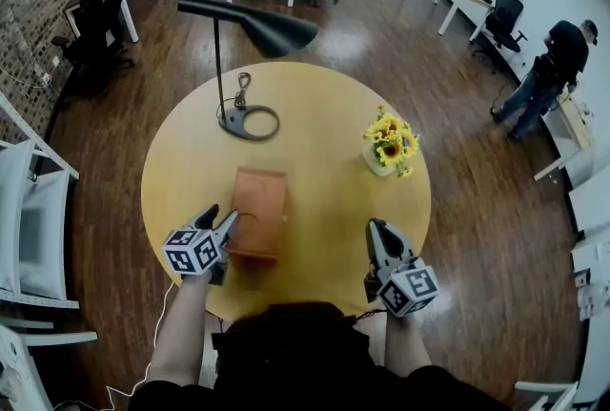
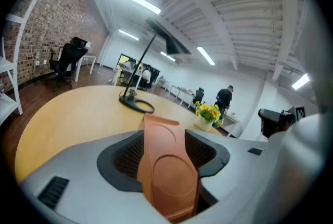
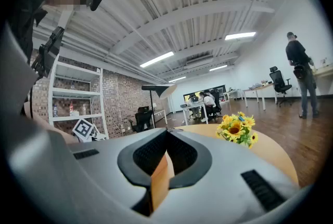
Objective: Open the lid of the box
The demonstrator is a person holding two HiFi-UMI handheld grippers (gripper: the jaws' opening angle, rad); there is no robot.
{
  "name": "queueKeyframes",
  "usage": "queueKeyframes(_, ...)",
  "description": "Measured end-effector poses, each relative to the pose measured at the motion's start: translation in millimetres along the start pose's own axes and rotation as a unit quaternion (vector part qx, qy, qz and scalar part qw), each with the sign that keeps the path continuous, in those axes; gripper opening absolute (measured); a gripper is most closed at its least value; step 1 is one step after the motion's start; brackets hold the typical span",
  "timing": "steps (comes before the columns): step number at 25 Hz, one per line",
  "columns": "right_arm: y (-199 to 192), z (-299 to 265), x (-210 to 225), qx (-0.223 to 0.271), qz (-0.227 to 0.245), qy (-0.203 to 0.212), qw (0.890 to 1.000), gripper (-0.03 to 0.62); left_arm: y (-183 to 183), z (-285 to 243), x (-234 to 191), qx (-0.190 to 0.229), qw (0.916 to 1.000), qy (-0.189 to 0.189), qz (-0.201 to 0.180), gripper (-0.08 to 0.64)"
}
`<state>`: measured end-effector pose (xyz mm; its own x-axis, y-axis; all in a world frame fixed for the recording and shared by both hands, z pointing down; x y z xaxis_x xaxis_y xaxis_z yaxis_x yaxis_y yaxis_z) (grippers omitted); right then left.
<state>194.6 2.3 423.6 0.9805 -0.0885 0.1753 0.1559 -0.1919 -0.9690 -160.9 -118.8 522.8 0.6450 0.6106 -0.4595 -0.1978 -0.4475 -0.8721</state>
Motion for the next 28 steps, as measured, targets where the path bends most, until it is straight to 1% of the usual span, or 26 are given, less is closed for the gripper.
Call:
queueKeyframes(3, -10, -13, -6, -0.019, 0.009, 0.009, 1.000, 0.003, -20, -16, -12, -0.061, 0.9980, 0.016, 0.007, 0.241)
queueKeyframes(5, -15, -24, -12, -0.033, 0.023, 0.019, 0.999, 0.003, -29, -20, -19, -0.082, 0.9961, 0.024, 0.021, 0.241)
queueKeyframes(7, -19, -35, -18, -0.044, 0.043, 0.030, 0.998, 0.003, -34, -21, -23, -0.093, 0.9947, 0.026, 0.035, 0.241)
queueKeyframes(9, -26, -44, -22, -0.054, 0.058, 0.040, 0.996, 0.003, -38, -22, -24, -0.103, 0.9936, 0.028, 0.038, 0.239)
queueKeyframes(12, -37, -60, -29, -0.071, 0.064, 0.058, 0.994, 0.003, -43, -21, -25, -0.111, 0.9924, 0.040, 0.036, 0.178)
queueKeyframes(14, -43, -72, -34, -0.082, 0.070, 0.071, 0.992, 0.003, -43, -21, -26, -0.113, 0.9920, 0.041, 0.040, 0.173)
queueKeyframes(16, -53, -84, -38, -0.103, 0.094, 0.083, 0.987, 0.005, -42, -21, -26, -0.114, 0.9917, 0.038, 0.045, 0.170)
queueKeyframes(17, -61, -91, -42, -0.117, 0.118, 0.091, 0.982, 0.005, -41, -21, -26, -0.116, 0.9915, 0.038, 0.045, 0.172)
queueKeyframes(18, -71, -99, -46, -0.133, 0.148, 0.104, 0.974, 0.006, -41, -21, -25, -0.119, 0.9912, 0.037, 0.045, 0.172)
queueKeyframes(19, -84, -106, -51, -0.152, 0.183, 0.120, 0.964, 0.051, -40, -22, -25, -0.122, 0.9909, 0.038, 0.043, 0.172)
queueKeyframes(20, -97, -113, -56, -0.172, 0.221, 0.138, 0.950, 0.083, -40, -22, -24, -0.125, 0.9906, 0.038, 0.041, 0.172)
queueKeyframes(23, -137, -131, -71, -0.216, 0.324, 0.188, 0.902, 0.084, -39, -22, -23, -0.132, 0.9897, 0.040, 0.037, 0.172)
queueKeyframes(24, -148, -136, -75, -0.225, 0.348, 0.202, 0.887, 0.084, -39, -22, -23, -0.134, 0.9894, 0.041, 0.038, 0.172)
queueKeyframes(25, -156, -140, -80, -0.232, 0.365, 0.214, 0.876, 0.084, -39, -22, -23, -0.136, 0.9890, 0.042, 0.038, 0.170)
queueKeyframes(28, -169, -153, -90, -0.242, 0.400, 0.247, 0.849, 0.083, -37, -23, -21, -0.143, 0.9881, 0.043, 0.039, 0.172)
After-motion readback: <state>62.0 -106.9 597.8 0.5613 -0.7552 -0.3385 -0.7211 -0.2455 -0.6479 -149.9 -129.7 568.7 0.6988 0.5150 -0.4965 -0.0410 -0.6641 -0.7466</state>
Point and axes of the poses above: the fingertips, and each gripper's own axes: z backward along the fingers, x to its right, y out of its top, the point moved 6 cm from there along z, backward along the fingers, and after that the axes turned 15 degrees about -y, right-handed, at the moved point
